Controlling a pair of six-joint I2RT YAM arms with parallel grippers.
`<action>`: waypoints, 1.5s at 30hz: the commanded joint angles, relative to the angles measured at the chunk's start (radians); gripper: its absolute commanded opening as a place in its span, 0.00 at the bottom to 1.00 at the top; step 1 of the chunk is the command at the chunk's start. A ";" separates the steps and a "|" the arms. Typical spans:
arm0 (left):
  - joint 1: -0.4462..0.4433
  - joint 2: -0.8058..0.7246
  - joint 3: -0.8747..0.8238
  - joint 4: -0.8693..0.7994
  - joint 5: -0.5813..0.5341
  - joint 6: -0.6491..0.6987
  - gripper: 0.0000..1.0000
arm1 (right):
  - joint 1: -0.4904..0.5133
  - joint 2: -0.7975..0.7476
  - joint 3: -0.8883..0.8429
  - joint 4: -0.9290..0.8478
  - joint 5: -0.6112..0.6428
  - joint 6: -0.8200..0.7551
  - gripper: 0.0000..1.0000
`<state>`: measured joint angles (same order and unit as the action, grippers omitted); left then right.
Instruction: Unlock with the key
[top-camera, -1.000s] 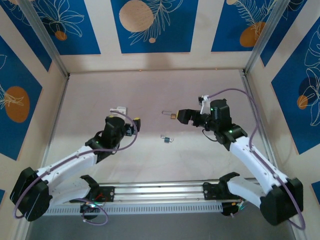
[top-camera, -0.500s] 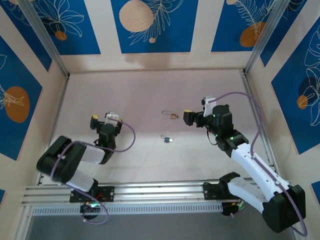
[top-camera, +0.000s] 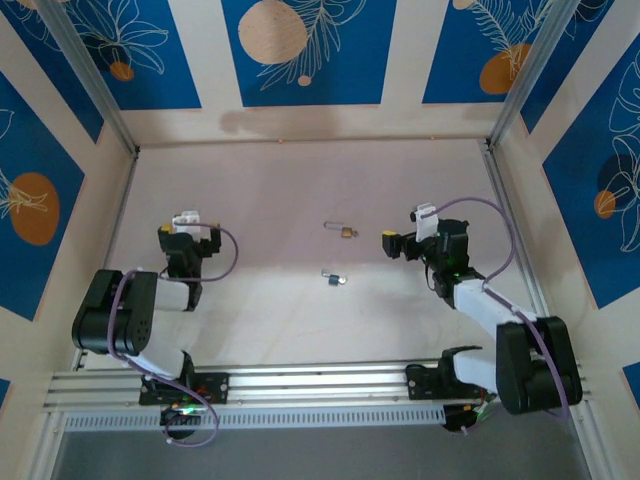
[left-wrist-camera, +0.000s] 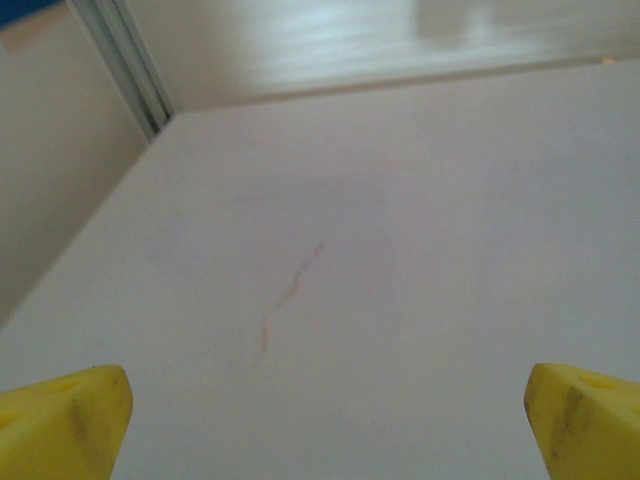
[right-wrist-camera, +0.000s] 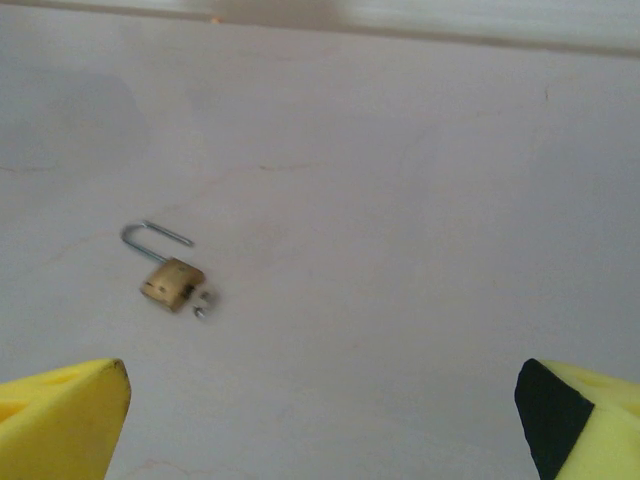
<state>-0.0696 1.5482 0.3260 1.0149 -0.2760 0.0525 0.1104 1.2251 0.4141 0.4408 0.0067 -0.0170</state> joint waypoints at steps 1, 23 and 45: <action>0.001 0.010 -0.001 0.006 0.070 -0.060 1.00 | -0.022 0.105 -0.036 0.248 -0.053 -0.017 0.99; -0.002 0.015 0.026 -0.038 0.118 -0.038 1.00 | -0.123 0.298 0.010 0.347 0.036 0.116 0.99; -0.001 0.015 0.048 -0.081 0.222 0.001 1.00 | -0.114 0.298 0.006 0.362 0.050 0.109 0.99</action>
<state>-0.0700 1.5574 0.3565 0.9329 -0.0780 0.0357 -0.0078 1.5280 0.4152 0.7982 0.0452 0.0883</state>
